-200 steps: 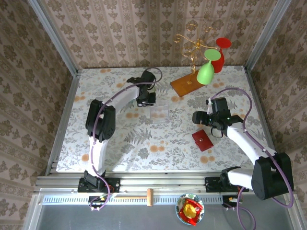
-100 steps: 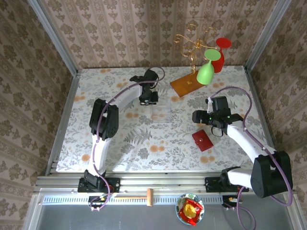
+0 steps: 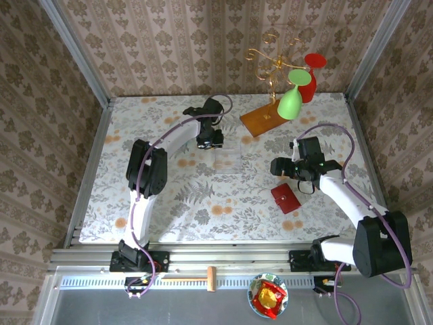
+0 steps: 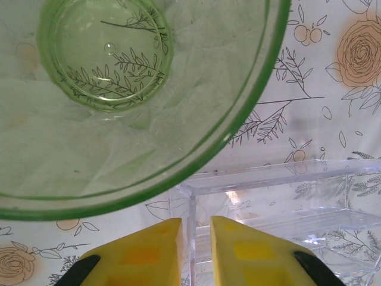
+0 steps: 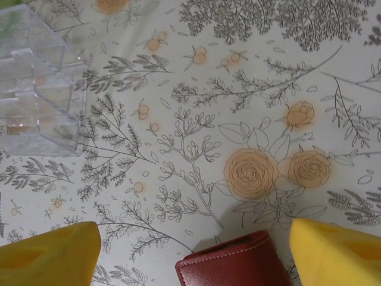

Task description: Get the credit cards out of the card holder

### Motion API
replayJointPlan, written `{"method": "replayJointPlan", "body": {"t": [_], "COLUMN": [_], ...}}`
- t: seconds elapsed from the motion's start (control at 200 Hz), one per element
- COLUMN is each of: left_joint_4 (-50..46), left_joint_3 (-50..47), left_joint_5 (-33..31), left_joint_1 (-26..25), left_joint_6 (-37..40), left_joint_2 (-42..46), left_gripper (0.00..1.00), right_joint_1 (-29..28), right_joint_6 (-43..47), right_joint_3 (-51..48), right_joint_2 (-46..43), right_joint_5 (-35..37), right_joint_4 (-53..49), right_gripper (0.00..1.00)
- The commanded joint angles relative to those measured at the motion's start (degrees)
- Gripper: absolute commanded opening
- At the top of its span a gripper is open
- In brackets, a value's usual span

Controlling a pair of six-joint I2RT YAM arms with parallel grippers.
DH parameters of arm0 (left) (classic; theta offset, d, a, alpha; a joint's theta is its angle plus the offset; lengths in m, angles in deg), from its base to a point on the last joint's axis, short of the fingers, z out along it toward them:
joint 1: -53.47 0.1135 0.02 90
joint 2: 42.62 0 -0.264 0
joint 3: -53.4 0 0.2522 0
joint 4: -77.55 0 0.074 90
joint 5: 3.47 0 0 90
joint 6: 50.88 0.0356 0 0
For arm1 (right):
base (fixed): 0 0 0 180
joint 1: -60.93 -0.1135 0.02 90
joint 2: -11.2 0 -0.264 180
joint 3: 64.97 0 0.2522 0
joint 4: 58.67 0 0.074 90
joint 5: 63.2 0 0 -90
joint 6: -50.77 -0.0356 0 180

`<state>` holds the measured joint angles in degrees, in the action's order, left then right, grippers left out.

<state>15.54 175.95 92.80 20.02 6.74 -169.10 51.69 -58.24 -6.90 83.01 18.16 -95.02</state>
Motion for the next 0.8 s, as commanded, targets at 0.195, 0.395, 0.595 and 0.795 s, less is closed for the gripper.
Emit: {"method": "replayJointPlan", "body": {"t": [0.195,0.395,0.595,0.795], "left_joint_4": [0.42,2.27,4.51,6.64], "left_joint_3": [-2.19,-5.69,-10.96,-17.74], "left_joint_5": [1.55,2.43,2.9,2.82], "left_joint_1": [-0.03,0.71,2.32,4.84], "left_joint_6": [0.12,0.72,1.29,1.87], "left_joint_2": [5.87,9.23,14.34,20.33], "left_gripper": [0.27,0.31,0.32,0.33], "right_joint_1": [0.36,0.36,0.29,-1.42], "right_joint_6": [-4.38,-4.65,-4.85,-5.84], "right_joint_3": [1.65,2.29,2.16,2.85], "right_joint_2": [4.16,9.34,12.79,14.89], "right_joint_5": [-0.96,-3.65,-5.13,-7.17], "right_joint_4": [-5.01,-4.8,-3.36,-1.79], "right_gripper": [0.85,0.85,0.85,0.85]}}
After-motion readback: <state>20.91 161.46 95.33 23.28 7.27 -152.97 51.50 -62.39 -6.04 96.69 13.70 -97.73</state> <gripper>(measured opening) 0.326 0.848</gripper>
